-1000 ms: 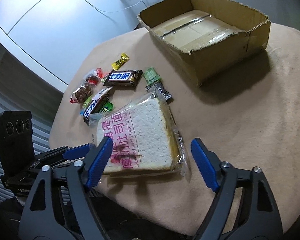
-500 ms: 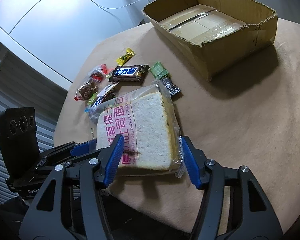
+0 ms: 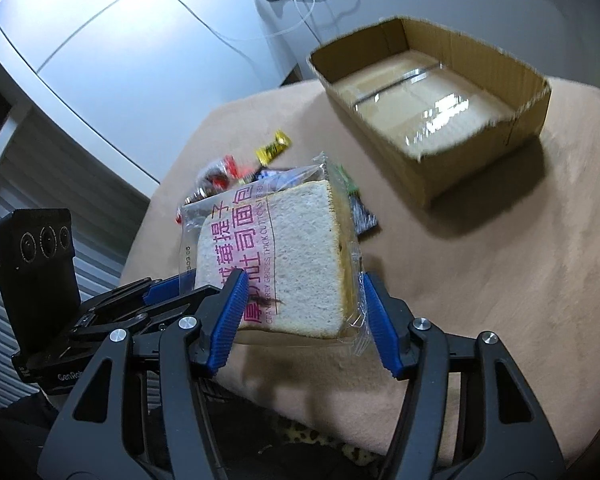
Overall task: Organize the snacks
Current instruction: 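Carry the bread with the right tool and lower it into the cardboard box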
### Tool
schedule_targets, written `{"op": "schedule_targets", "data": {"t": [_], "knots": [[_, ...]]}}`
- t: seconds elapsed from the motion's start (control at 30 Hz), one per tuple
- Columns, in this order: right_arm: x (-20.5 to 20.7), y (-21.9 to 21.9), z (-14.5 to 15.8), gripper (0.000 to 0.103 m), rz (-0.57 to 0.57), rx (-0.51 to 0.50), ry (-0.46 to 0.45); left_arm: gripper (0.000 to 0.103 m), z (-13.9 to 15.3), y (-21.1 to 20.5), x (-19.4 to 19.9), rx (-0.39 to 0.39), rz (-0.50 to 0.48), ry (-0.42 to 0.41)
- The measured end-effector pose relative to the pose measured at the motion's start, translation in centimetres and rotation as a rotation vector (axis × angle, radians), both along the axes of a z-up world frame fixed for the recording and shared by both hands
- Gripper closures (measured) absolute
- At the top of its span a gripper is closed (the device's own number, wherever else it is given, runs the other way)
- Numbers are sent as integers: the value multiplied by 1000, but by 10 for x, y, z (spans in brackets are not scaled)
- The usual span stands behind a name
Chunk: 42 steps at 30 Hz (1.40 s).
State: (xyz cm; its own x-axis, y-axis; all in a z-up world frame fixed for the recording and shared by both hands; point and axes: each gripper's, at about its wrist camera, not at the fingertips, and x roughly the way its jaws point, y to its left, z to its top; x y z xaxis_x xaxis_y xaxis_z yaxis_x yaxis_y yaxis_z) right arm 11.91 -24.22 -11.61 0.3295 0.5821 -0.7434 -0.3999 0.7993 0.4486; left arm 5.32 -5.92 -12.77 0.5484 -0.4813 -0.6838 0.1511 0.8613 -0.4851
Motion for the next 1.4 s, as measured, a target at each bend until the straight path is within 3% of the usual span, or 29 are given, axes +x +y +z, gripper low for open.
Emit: {"op": "schedule_targets", "data": {"t": [0.53, 0.93, 1.17, 1.4], "knots": [[64, -31, 42, 42, -89, 32, -71, 63, 41, -27, 67, 32, -27, -125], [113, -46, 44, 42, -161, 7, -68, 62, 40, -58, 125, 41, -49, -111], [135, -55, 30, 42, -195, -21, -56, 62, 27, -70, 143, 44, -47, -78], [139, -62, 27, 42, -220, -56, -74, 62, 25, -85, 150, 99, -50, -83]]}}
